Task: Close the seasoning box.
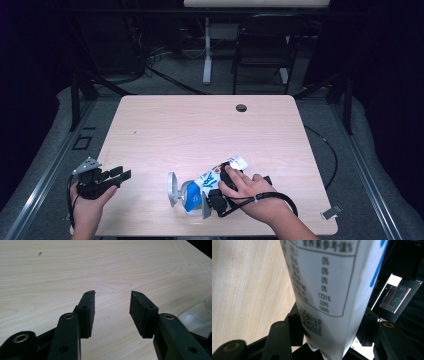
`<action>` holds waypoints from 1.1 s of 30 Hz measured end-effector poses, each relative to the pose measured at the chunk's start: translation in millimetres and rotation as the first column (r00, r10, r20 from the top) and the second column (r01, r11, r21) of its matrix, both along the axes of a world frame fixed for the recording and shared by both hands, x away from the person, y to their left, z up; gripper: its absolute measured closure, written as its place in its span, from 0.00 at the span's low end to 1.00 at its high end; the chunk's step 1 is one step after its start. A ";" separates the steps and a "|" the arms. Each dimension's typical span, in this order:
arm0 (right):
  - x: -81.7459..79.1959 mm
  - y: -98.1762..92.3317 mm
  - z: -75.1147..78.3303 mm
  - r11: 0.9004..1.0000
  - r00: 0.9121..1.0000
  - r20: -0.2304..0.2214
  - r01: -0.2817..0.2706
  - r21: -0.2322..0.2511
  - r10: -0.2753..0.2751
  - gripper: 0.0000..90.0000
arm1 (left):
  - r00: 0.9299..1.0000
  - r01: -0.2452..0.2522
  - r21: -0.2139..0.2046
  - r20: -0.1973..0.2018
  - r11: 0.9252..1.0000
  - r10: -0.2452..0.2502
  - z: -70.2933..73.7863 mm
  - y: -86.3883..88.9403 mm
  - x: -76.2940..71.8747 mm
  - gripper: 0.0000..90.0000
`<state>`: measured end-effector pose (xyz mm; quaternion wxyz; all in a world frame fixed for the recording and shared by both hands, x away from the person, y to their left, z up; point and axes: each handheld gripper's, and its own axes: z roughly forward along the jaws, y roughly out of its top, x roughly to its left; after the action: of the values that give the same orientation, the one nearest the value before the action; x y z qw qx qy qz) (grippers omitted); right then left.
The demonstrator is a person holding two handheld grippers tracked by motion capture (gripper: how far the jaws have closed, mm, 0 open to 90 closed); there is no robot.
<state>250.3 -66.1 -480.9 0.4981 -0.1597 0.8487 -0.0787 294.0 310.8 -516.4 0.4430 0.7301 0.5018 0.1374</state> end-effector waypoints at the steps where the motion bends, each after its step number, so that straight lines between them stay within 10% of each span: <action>1: 0.0 0.1 0.0 1.000 1.000 0.000 0.000 -0.001 0.000 0.56 | 1.000 0.000 0.002 -0.001 1.000 0.000 0.1 0.1 0.0 0.63; 33: -1.4 1.5 -0.1 1.000 1.000 0.017 -0.015 -0.021 0.015 0.56 | 1.000 -0.003 0.000 -0.008 1.000 0.003 -0.7 1.6 0.4 0.62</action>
<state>248.9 -64.6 -481.0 0.5043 -0.1706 0.8422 -0.0851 294.5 312.5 -517.1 0.4408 0.7299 0.5046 0.1355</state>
